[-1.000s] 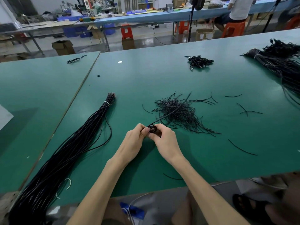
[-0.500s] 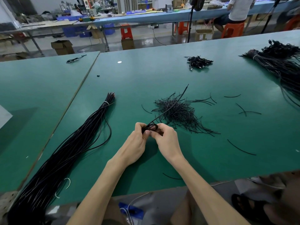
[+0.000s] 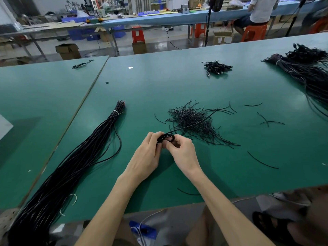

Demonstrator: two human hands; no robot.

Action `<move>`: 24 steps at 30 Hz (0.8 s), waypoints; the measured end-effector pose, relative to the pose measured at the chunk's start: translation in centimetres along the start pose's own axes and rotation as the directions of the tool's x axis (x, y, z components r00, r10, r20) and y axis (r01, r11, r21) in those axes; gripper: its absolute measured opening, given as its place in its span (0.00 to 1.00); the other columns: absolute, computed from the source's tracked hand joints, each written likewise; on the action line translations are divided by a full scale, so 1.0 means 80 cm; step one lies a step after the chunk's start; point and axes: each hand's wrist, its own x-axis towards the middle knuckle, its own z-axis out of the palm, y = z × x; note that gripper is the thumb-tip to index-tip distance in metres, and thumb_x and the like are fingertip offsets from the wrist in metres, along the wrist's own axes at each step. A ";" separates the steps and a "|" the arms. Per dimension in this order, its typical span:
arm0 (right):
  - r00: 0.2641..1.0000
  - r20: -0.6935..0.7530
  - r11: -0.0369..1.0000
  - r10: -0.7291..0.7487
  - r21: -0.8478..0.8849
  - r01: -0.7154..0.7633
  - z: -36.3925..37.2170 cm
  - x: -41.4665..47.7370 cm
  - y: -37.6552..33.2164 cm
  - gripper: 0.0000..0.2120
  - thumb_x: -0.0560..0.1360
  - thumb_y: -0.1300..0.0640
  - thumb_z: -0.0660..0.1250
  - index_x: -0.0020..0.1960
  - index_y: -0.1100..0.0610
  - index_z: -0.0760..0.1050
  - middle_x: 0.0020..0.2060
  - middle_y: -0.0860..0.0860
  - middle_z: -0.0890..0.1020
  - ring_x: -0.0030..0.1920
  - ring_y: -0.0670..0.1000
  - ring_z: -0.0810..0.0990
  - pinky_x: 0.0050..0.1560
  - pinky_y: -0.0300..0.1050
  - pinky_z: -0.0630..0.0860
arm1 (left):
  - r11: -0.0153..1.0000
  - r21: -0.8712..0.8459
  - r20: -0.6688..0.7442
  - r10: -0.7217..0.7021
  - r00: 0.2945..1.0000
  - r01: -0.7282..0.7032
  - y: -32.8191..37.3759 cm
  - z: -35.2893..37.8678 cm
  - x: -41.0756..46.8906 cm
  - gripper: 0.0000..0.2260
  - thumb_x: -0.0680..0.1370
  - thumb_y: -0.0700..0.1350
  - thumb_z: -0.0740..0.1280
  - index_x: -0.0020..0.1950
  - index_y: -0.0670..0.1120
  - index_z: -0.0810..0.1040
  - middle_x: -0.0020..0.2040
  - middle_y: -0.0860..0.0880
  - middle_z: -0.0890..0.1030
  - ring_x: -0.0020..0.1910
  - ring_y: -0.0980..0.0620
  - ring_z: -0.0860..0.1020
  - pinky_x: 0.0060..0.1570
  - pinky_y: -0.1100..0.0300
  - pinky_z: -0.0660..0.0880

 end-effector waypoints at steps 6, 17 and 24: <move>1.000 0.004 1.000 -0.008 0.002 0.008 0.001 0.001 0.001 0.03 0.79 0.58 0.72 0.49 0.54 0.85 0.41 0.45 0.88 0.46 0.45 0.86 0.55 0.45 0.82 | 0.995 0.099 0.000 -0.003 1.000 0.003 0.004 -0.002 0.000 0.20 0.86 0.39 0.61 0.78 0.41 0.67 0.58 0.46 0.74 0.47 0.46 0.76 0.46 0.46 0.78; 0.999 0.038 1.000 -0.001 -0.017 0.001 -0.002 0.000 -0.001 0.04 0.80 0.58 0.70 0.49 0.56 0.84 0.41 0.47 0.87 0.45 0.44 0.85 0.55 0.42 0.81 | 0.984 0.172 0.071 -0.052 0.996 0.039 0.002 -0.002 -0.003 0.21 0.87 0.42 0.58 0.80 0.44 0.62 0.55 0.49 0.71 0.46 0.48 0.73 0.41 0.48 0.77; 0.998 0.061 1.000 0.002 -0.016 -0.001 0.000 0.000 0.001 0.04 0.79 0.58 0.71 0.47 0.55 0.84 0.41 0.49 0.87 0.46 0.51 0.85 0.56 0.53 0.81 | 0.965 0.258 0.023 -0.061 0.998 0.053 0.018 -0.008 -0.001 0.18 0.85 0.40 0.62 0.74 0.38 0.71 0.51 0.43 0.75 0.46 0.43 0.76 0.35 0.47 0.76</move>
